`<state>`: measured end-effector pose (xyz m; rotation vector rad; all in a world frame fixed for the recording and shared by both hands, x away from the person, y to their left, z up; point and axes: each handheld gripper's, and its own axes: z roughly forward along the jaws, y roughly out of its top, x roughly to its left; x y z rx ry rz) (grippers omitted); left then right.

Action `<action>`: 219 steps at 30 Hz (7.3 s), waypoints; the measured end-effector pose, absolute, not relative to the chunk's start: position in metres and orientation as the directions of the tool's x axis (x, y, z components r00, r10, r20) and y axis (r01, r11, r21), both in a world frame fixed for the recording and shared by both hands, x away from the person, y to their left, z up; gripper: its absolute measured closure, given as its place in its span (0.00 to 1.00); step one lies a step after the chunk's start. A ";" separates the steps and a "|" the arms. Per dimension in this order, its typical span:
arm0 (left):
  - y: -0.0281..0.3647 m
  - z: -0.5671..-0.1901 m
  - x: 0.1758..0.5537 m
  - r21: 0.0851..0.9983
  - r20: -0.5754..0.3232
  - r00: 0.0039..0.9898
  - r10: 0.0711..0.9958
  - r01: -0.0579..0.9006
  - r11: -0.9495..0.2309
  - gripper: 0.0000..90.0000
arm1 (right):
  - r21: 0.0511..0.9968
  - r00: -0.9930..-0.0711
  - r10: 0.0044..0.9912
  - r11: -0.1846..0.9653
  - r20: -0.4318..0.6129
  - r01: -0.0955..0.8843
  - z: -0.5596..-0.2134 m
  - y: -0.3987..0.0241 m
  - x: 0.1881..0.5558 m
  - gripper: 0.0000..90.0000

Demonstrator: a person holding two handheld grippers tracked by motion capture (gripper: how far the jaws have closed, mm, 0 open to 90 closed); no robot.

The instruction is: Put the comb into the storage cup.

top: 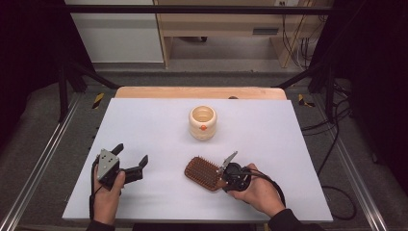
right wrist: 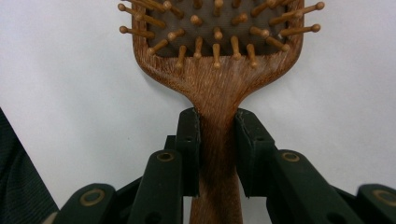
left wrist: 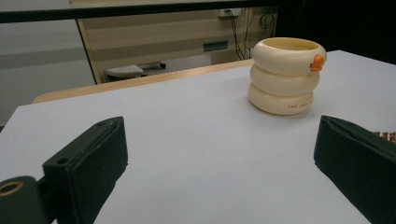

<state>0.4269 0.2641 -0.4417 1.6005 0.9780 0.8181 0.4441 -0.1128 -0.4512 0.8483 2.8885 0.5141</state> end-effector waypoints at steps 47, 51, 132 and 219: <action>0.196 -0.401 0.414 0.964 -0.240 0.694 0.679 0.253 0.082 0.04 | 0.864 -0.772 0.635 0.400 -0.022 0.305 -0.423 -0.109 0.437 0.81; 0.195 -0.389 0.421 0.959 -0.264 0.678 0.686 0.259 0.114 0.04 | 0.880 -0.767 0.641 0.382 -0.032 0.283 -0.412 -0.106 0.439 0.81; 0.163 -0.372 0.451 0.871 -0.488 0.630 0.604 0.390 0.297 0.25 | 0.928 -0.782 0.622 0.310 -0.034 0.206 -0.423 -0.088 0.428 0.81; 0.170 -0.347 0.458 0.891 -0.453 0.626 0.635 0.350 0.290 0.58 | 0.923 -0.671 0.738 0.200 0.079 0.328 -0.432 -0.168 0.427 0.10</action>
